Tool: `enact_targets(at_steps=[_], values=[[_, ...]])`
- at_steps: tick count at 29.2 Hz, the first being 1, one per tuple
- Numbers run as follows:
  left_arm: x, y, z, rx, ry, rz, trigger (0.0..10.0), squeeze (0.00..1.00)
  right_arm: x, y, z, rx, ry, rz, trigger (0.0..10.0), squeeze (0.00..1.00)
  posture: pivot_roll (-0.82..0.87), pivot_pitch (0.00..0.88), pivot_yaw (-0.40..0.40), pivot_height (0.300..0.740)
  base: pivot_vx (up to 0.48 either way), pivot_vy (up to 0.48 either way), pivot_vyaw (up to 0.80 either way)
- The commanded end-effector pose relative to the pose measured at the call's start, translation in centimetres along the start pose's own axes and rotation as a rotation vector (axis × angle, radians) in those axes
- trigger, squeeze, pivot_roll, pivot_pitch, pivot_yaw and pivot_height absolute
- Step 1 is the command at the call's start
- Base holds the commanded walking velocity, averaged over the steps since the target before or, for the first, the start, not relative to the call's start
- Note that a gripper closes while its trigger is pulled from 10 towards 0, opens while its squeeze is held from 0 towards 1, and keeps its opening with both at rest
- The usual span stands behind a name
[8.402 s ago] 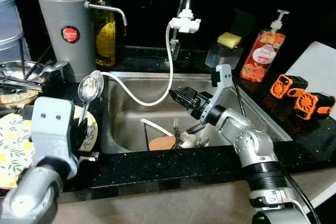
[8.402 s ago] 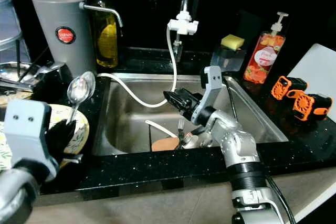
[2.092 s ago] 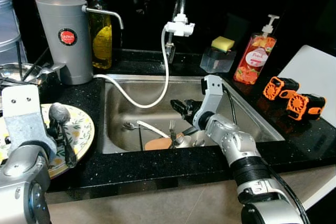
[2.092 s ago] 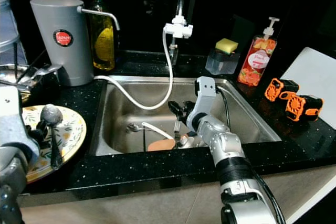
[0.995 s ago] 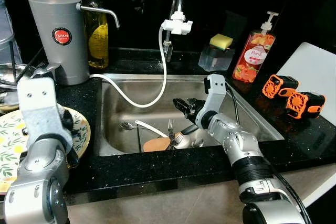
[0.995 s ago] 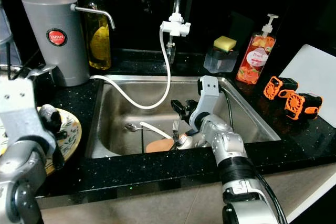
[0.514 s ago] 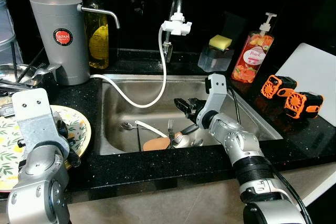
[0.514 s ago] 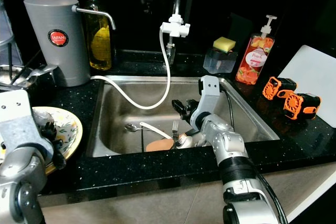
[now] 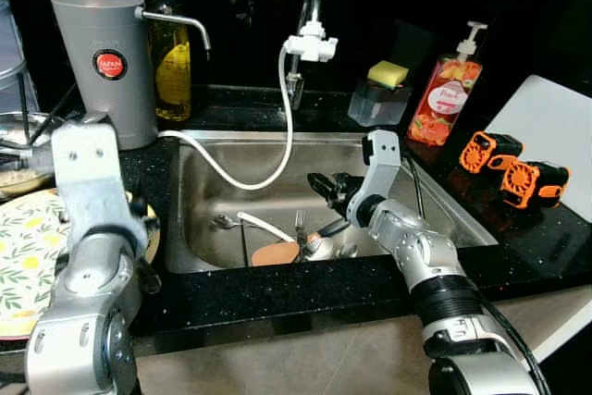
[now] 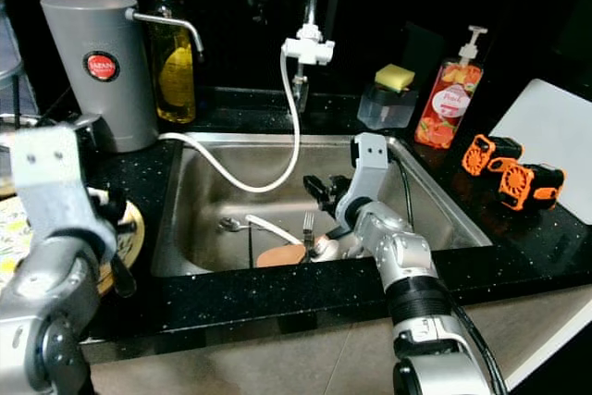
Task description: Kitchen organization
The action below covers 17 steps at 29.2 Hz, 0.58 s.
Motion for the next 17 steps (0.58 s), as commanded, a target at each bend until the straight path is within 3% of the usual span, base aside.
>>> enact_targets(at_steps=[1,11,17], values=[[-0.3,-0.8,0.1,-0.017,-0.008,-0.039,10.0,0.0,-0.1,-0.3,0.0,0.001,-0.002,-0.011,10.0,0.0,0.27,0.084,-0.114,0.74,0.0,0.0,0.0],[-1.0,-2.3,-3.4,-0.136,0.185,-0.107,10.0,0.0,-0.2,-0.5,-0.1,0.0,0.004,-0.014,10.0,0.0,0.26,0.094,-0.122,0.74,0.0,0.0,0.0],[-1.4,-2.5,-4.0,-0.166,0.219,-0.111,10.0,0.0,-0.2,-0.5,0.0,-0.001,0.005,-0.012,10.0,0.0,0.26,0.097,-0.123,0.74,0.0,0.0,0.0]])
Point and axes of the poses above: a point about 5 cm out from each wrist's last joint towards the gripper, its own x axis pointing out of the wrist towards the gripper, its own z axis along the axis of the wrist's last joint, y = z × x, the point moved 1 cm from there along x, pointing out of the wrist towards the gripper, and after that the axes turned 15 degrees about x, right-handed, at the moved point
